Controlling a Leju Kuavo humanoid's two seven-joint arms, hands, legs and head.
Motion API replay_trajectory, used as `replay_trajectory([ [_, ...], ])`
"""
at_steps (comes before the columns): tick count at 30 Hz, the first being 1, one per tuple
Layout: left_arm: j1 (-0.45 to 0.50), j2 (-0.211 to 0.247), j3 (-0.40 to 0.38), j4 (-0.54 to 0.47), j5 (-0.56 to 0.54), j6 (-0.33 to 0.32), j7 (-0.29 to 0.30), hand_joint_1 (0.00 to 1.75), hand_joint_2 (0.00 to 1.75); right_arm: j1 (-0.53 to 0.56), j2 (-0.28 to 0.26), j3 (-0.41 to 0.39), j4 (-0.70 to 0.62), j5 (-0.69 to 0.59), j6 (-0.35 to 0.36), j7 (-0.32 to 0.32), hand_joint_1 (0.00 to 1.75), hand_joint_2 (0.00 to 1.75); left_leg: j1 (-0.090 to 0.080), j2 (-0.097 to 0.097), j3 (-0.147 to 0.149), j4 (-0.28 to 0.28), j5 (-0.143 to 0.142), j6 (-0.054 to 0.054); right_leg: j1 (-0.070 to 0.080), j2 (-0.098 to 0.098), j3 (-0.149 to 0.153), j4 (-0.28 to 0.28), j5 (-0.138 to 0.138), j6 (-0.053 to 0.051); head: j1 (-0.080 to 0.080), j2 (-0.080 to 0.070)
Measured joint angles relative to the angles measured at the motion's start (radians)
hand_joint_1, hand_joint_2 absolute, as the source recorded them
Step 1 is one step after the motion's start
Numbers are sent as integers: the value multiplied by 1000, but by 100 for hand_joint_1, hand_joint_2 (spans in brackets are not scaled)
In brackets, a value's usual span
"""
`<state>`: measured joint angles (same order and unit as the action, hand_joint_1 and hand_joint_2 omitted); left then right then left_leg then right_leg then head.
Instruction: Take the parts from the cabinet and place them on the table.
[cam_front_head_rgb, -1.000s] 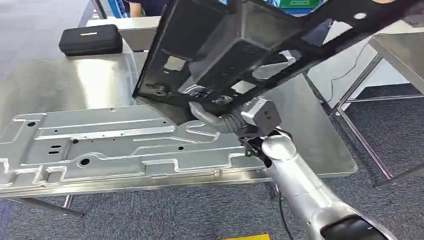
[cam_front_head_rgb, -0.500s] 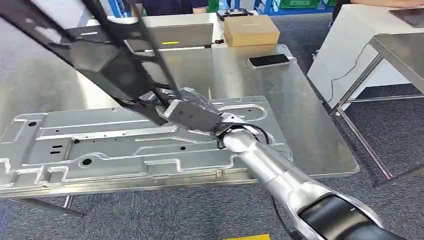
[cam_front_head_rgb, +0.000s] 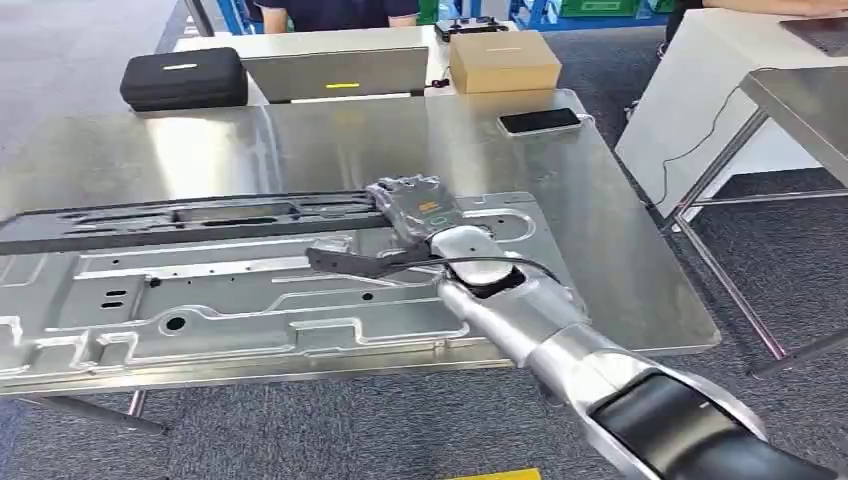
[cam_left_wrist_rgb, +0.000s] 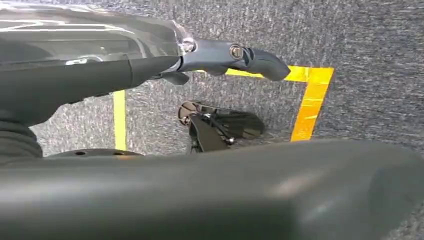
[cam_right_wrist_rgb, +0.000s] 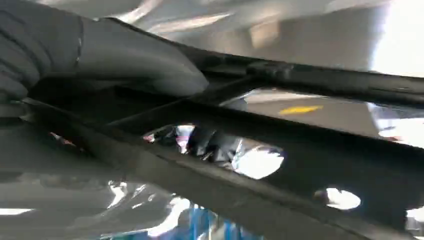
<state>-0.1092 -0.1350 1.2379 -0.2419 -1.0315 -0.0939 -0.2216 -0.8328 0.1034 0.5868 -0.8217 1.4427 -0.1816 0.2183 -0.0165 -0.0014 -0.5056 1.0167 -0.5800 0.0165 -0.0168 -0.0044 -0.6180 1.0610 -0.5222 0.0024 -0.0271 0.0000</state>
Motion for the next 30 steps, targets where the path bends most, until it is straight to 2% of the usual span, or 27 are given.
replay_trajectory([
  [3, 2, -5, -5, 0, -15, 10, -3, 0, 175, 7, -42, -46, -28, 111, 59, 155, 175, 175, 0, -1, -1, 1, 0, 0, 0, -2, 0, 0, 0, 0, 0, 0],
  [5, 6, -5, -9, 0, -16, 11, -6, 0, 175, 7, -74, -63, -45, 123, 88, 211, 175, 175, -1, -1, -1, 1, -1, 1, -1, -1, 0, 0, 0, 1, 0, 0],
  [11, 6, -5, -25, 0, -28, 12, -37, 0, 175, 15, -147, -80, -70, 130, 129, 279, 175, 175, -1, -1, 0, 1, -1, 2, -1, -1, 0, 0, 1, 1, 0, 0],
  [19, 1, -6, -27, 0, -26, 20, -57, 0, 175, 47, -197, -88, -86, 132, 136, 285, 175, 175, -1, -1, 0, 1, -1, 2, -1, 0, 0, 0, 1, 1, 0, 0],
  [22, 0, -6, -27, 0, -26, 21, -60, 0, 175, 63, -203, -94, -102, 133, 118, 250, 175, 175, -1, 0, 0, 1, -1, 2, -1, 0, 0, 0, 1, 1, 0, 0],
  [25, 0, -6, -27, 0, -26, 21, -61, 0, 175, 89, -200, -124, -127, 133, 84, 184, 175, 175, -1, -1, -1, 1, -1, 2, -1, -1, 0, 0, 1, 1, 0, 0],
  [26, 0, -6, -27, 0, -26, 21, -63, 0, 175, 100, -194, -142, -139, 116, 69, 139, 175, 175, 0, -1, -1, 1, -1, 2, -1, -1, 0, 0, 0, 1, 0, 0],
  [30, 0, -6, -27, 0, -26, 21, -74, 0, 175, 159, -135, -278, -196, 6, 31, -141, 175, 175, 0, -1, -1, 1, -1, 2, -1, -1, 0, 0, 0, 1, 0, 0],
])
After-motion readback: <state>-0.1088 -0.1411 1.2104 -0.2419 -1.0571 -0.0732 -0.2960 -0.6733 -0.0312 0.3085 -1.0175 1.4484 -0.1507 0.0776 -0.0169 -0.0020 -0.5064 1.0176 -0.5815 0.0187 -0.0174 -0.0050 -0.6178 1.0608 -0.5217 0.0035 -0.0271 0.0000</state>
